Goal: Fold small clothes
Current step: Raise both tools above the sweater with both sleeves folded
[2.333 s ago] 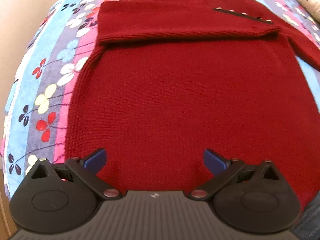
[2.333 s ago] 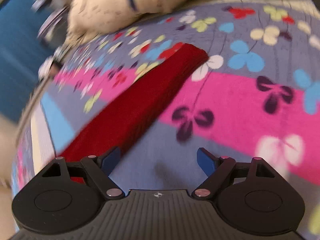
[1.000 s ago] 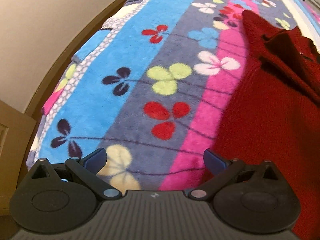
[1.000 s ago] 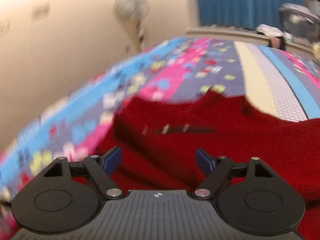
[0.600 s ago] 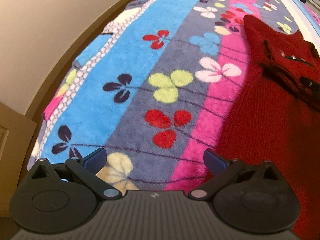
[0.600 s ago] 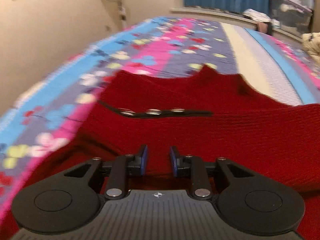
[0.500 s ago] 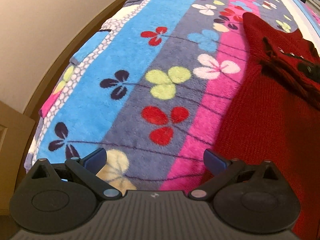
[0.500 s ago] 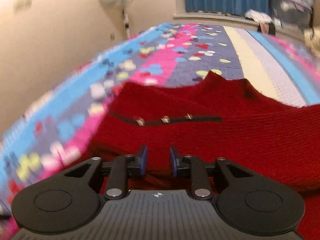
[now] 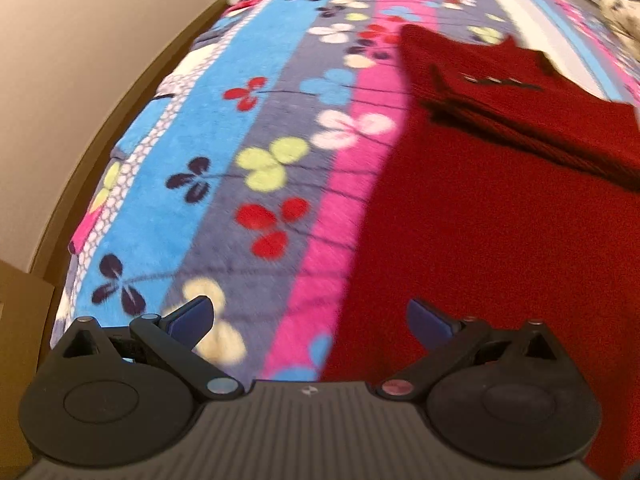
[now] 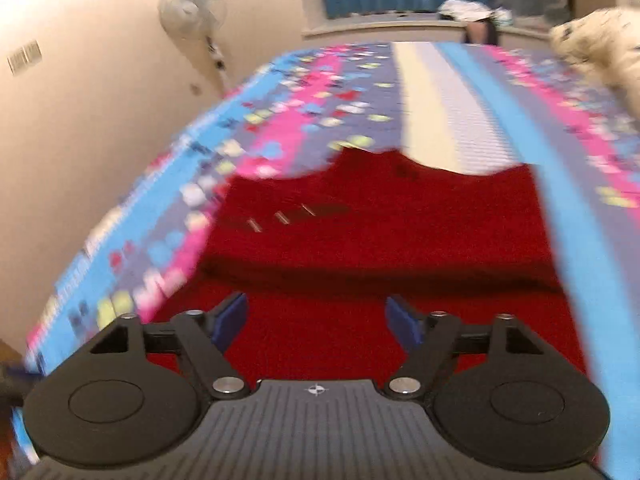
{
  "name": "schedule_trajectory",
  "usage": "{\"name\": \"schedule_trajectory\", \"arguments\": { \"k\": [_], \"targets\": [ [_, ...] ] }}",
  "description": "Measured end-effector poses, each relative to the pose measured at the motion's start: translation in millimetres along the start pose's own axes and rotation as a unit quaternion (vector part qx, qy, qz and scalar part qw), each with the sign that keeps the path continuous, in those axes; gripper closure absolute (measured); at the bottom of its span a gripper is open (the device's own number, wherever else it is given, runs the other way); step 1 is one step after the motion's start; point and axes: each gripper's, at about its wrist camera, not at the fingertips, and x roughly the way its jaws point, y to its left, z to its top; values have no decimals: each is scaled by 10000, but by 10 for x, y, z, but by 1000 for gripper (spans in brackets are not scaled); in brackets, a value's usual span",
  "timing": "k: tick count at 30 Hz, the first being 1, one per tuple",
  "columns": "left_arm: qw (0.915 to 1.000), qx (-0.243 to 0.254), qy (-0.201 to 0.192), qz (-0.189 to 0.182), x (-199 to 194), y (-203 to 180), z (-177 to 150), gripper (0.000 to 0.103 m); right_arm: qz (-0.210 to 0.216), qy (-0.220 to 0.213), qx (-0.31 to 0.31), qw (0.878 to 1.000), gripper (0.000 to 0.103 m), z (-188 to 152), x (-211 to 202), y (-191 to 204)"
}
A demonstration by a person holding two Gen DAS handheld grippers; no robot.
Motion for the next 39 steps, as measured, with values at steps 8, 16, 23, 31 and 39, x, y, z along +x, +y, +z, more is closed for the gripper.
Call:
{"name": "schedule_trajectory", "arguments": {
  "k": [8,16,23,31,39],
  "targets": [
    [9978,445,26,-481,-698,-222,-823,0,-636,1154,998,9862,20,-870,-1200,-48],
    [9950,659,-437,-617,-1328,-230,-1386,0,-704,608,918,9914,18,-1282,-2040,221],
    [9933,612,-763,-615,-1657,-183,-1585,0,-581,366,618,9957,18,-1418,-2350,417],
    [9899,782,-994,-643,-1848,-236,-1715,0,-438,194,509,9976,18,-1501,-2564,507],
    [9898,877,-935,-625,-1773,-237,-1701,0,-322,322,579,9973,18,-1516,-2491,506]
  ]
}}
